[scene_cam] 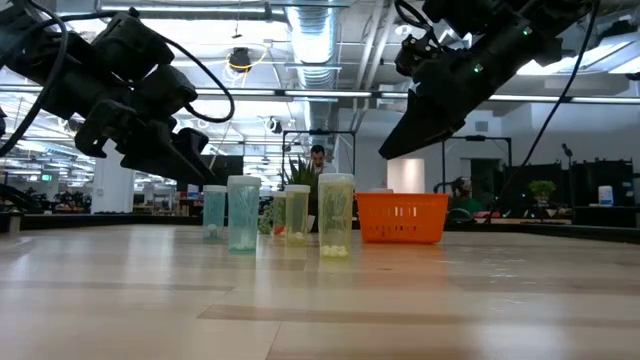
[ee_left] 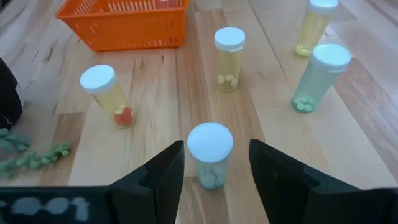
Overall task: Pick and place pill bottles into a basket
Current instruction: Put the top blue pill bottle into the basket
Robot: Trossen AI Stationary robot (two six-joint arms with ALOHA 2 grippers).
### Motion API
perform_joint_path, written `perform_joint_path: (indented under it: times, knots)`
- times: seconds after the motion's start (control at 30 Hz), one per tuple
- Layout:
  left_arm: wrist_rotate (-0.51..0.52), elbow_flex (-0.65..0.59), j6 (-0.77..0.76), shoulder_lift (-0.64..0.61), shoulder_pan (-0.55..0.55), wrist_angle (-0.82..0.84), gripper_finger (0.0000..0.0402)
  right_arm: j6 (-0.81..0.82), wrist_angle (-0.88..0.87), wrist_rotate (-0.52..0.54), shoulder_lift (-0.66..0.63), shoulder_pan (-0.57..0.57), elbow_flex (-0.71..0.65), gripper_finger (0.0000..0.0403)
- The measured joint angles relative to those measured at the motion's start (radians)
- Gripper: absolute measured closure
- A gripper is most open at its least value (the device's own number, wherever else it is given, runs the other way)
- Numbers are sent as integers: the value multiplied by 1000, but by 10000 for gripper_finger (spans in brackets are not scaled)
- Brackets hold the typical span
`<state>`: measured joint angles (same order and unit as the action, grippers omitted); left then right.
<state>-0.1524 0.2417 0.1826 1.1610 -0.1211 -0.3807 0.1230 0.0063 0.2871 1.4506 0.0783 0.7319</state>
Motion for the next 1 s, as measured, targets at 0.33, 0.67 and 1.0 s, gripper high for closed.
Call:
perform_joint_path:
  times: [0.33, 0.67, 1.0]
  knots:
    - [10, 0, 22, 0, 0, -3, 224, 0, 0, 2, 0, 14, 0, 209]
    - [35, 0, 28, 0, 0, -20, 175, 0, 0, 2, 0, 14, 0, 210]
    - [35, 10, 16, 0, 0, -19, 168, 0, 0, 2, 0, 14, 0, 211]
